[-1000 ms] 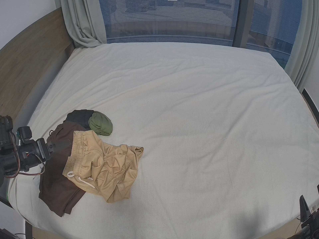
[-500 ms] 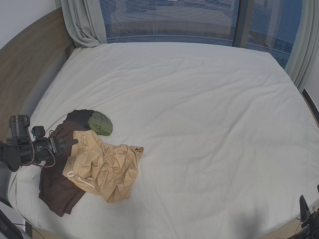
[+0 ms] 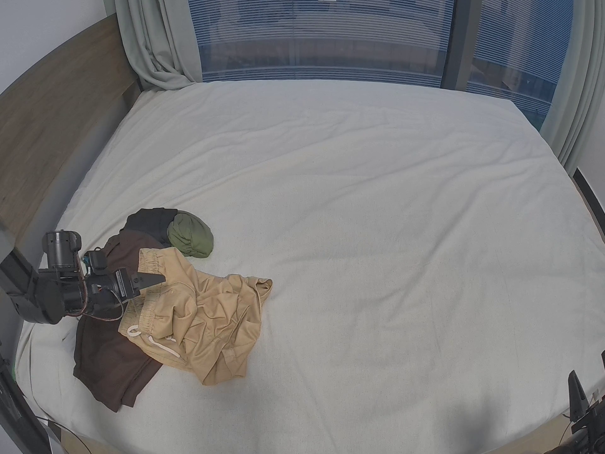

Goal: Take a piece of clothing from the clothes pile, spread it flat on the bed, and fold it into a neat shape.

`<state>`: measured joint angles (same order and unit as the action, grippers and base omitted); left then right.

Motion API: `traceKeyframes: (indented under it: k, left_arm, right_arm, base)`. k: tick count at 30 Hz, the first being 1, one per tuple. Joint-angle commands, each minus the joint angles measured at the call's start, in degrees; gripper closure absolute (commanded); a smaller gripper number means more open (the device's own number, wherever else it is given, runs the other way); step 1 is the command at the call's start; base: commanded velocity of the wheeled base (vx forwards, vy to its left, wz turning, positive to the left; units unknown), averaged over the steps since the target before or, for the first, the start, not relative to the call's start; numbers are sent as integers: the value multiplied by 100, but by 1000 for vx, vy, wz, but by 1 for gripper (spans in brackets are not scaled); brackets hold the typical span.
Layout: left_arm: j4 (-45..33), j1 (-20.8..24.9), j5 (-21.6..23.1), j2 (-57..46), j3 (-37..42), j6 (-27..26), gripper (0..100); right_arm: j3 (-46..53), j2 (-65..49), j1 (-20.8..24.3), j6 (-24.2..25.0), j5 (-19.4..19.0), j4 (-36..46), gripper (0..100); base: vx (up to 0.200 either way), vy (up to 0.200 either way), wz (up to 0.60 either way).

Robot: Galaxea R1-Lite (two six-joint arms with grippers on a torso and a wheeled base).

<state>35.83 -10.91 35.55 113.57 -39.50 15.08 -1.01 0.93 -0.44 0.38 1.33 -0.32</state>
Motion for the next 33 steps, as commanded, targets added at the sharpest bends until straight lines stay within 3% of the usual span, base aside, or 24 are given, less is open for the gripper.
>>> traceKeyframes:
  k: [1,18,19,28,33]
  left_arm:
    - [12,54,22,350,-93,4,0]
    - [302,247,181,719,-40,21,0]
    - [302,247,189,728,3,21,100]
    - [311,212,567,473,162,56,100]
    - [311,124,840,-107,188,329,100]
  right_arm:
    - [101,-57,0,-3,-1,-3,0]
    - [101,-57,-9,6,-1,-3,0]
    - [101,-57,-9,6,-1,-3,0]
    - [101,-57,0,6,-1,-3,0]
    - [101,-57,-9,6,8,-3,0]
  base:
    - [0,0,0]
    - [0,0,0]
    - [0,0,0]
    - [0,0,0]
    - [0,0,0]
